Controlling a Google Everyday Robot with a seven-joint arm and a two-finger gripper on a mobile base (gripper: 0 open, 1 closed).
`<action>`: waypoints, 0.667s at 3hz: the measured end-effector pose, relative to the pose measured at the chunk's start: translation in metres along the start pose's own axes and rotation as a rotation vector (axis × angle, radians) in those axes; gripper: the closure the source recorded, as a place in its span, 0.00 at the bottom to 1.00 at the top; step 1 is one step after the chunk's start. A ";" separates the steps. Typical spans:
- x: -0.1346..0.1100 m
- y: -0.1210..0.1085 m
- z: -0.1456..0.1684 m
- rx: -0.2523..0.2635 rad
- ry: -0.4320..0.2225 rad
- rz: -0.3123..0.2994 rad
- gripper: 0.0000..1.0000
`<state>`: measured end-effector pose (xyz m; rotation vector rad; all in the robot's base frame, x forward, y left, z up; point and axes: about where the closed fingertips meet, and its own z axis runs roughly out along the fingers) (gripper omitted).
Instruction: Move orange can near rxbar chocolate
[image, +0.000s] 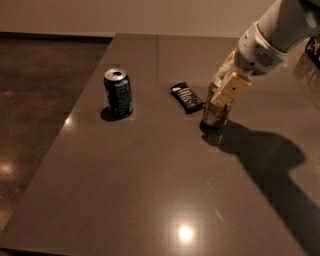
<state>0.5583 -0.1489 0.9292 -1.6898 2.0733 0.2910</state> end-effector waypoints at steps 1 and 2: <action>-0.011 -0.006 0.008 -0.007 -0.012 -0.001 1.00; -0.015 -0.009 0.015 -0.008 -0.010 0.007 0.84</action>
Offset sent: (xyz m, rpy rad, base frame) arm 0.0180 0.0212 -0.0085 0.0091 0.0155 -0.0156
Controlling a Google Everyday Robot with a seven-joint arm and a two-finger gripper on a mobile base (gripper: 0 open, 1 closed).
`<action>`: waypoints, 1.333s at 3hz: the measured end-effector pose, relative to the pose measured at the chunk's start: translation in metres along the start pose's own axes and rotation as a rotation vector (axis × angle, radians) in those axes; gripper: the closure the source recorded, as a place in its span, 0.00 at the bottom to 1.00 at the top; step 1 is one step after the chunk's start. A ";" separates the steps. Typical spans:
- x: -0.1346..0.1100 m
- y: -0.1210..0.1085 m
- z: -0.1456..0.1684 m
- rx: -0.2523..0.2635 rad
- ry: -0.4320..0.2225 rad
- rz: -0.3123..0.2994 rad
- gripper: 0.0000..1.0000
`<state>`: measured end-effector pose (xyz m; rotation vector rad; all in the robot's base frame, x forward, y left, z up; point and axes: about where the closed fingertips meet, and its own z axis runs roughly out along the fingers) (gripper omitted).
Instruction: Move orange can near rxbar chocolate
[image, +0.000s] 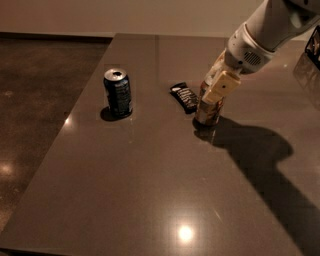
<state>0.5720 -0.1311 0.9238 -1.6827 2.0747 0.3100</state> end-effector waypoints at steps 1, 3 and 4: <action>0.000 -0.001 0.005 -0.004 0.003 0.006 0.60; -0.001 -0.001 0.009 -0.007 0.002 0.004 0.14; -0.002 -0.001 0.011 -0.009 0.001 0.002 0.00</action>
Offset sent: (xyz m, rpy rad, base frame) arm 0.0014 0.0017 -0.0041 -0.0009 0.0061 -0.0032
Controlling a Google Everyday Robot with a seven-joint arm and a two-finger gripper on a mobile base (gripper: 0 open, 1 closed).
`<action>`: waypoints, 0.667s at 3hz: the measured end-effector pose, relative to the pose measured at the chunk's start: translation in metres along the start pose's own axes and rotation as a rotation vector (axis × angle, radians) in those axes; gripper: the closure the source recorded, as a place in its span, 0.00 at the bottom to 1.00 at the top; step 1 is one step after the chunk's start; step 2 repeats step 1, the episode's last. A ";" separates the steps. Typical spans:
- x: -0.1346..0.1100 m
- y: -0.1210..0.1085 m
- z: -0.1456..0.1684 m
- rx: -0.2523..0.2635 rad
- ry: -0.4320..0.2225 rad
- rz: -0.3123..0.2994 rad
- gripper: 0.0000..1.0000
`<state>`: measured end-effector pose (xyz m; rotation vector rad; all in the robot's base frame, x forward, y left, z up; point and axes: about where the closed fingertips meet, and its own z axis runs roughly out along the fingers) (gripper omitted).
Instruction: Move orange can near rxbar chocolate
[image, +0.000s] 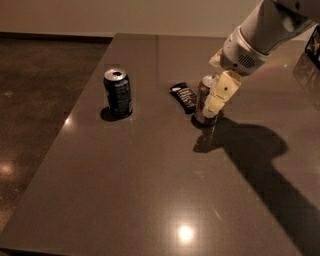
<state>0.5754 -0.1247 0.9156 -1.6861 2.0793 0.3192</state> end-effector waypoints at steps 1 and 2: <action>0.000 0.000 0.000 0.000 0.000 0.000 0.00; 0.000 0.000 0.000 0.000 0.000 0.000 0.00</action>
Offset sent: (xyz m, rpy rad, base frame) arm 0.0000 0.0000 0.0000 0.0000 0.0000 0.0000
